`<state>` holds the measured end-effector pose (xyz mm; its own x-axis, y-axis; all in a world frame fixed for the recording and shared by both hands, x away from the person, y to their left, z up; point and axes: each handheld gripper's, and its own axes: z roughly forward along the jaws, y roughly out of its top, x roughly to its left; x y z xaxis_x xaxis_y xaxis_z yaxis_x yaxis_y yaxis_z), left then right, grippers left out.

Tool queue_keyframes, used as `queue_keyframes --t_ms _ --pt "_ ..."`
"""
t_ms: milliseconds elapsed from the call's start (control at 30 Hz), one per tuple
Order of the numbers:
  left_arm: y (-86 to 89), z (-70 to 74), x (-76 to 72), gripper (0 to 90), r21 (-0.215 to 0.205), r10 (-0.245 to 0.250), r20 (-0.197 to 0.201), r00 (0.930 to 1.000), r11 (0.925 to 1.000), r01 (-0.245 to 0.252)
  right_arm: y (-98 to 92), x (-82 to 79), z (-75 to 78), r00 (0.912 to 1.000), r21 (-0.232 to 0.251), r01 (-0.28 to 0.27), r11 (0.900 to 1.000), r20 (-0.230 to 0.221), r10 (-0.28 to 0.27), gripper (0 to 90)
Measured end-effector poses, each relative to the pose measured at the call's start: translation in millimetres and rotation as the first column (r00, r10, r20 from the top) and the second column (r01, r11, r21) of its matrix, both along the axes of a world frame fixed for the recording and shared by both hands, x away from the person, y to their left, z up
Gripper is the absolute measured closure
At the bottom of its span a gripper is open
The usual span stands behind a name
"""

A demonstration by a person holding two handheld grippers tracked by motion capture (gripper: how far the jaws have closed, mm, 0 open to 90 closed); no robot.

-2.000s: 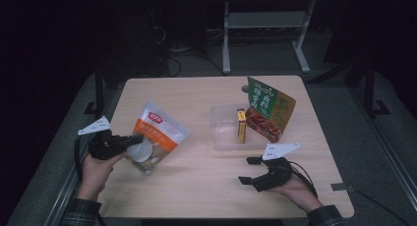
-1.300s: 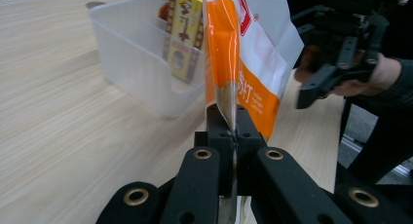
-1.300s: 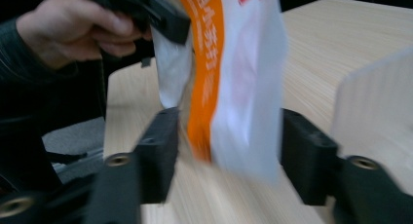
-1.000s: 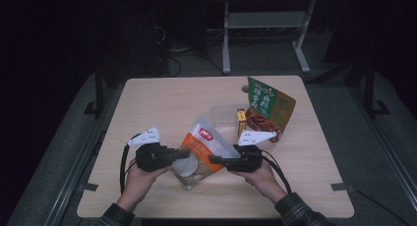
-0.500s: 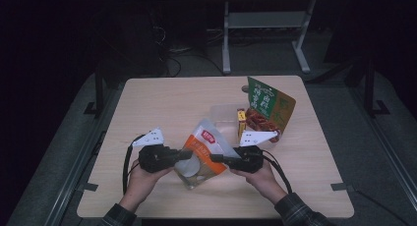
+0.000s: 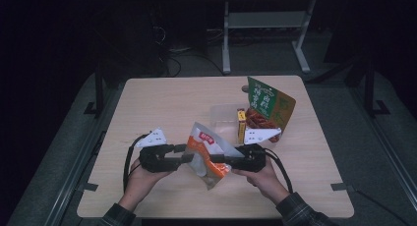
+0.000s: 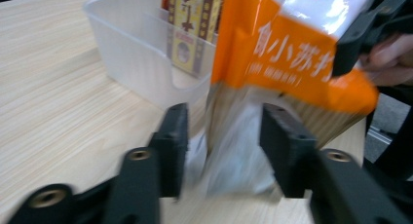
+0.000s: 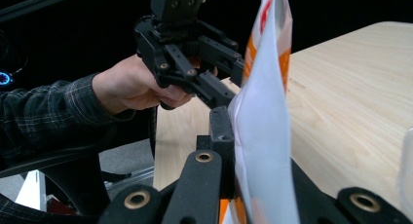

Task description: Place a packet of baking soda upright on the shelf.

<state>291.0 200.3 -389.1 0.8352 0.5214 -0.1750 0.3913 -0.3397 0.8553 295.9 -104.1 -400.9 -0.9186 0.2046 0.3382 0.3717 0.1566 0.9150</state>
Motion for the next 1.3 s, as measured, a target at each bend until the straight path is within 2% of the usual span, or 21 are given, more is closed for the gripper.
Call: queue_keyframes --t_ms 67,233,367,433,500,567,700,833,933,1067,1300 --pt "2.4 -1.2 -0.6 45.7 0.015 0.003 0.005 1.0000 0.9999 -0.003 -3.7 0.3 4.1 0.9997 -0.006 0.007 1.000 0.023 -0.007 90.0" --pt "5.3 -10.7 -4.6 37.3 0.043 -0.008 -0.025 0.9997 0.9990 0.009 -17.1 1.2 15.5 0.9980 -0.009 0.036 0.999 0.052 -0.035 90.0" --pt "6.1 -18.0 -10.6 31.4 0.091 -0.043 -0.034 0.9985 0.9948 0.046 -26.4 2.0 23.6 0.9967 -0.012 0.048 0.999 0.066 -0.047 90.0" --pt "5.0 -22.6 -15.2 28.4 0.103 -0.049 -0.052 0.9974 0.9932 0.054 -30.4 2.4 27.8 0.9953 -0.009 0.054 0.998 0.080 -0.054 90.0" --pt "3.7 -27.4 -19.9 24.6 0.127 -0.055 -0.068 0.9961 0.9899 0.064 -34.9 2.5 33.8 0.9945 -0.007 0.057 0.998 0.088 -0.056 90.0" --pt "3.6 -31.5 -23.1 21.7 0.172 -0.069 -0.072 0.9950 0.9817 0.081 -38.8 2.7 39.4 0.9937 -0.014 0.061 0.998 0.095 -0.060 90.0" --pt "2.2 -40.5 -26.9 16.4 0.198 -0.075 -0.097 0.9924 0.9757 0.093 -45.6 4.3 49.5 0.9902 -0.019 0.090 0.996 0.109 -0.088 90.0" --pt "-0.1 -46.4 -24.6 15.7 0.256 -0.080 -0.103 0.9915 0.9610 0.104 -50.3 8.3 59.8 0.9859 -0.014 0.120 0.993 0.120 -0.117 90.0" --pt "-0.5 -48.7 -23.3 15.7 0.266 -0.085 -0.093 0.9920 0.9581 0.107 -54.4 11.5 68.6 0.9814 -0.005 0.141 0.990 0.133 -0.139 90.0" --pt "-0.1 -51.9 -22.1 15.7 0.255 -0.072 -0.101 0.9923 0.9621 0.096 -59.8 14.7 78.1 0.9763 0.018 0.166 0.986 0.138 -0.167 90.0" --pt "-0.7 -54.9 -20.5 15.7 0.262 -0.074 -0.102 0.9920 0.9599 0.099 -66.3 26.6 88.3 0.9623 0.045 0.219 0.975 0.154 -0.224 90.0"
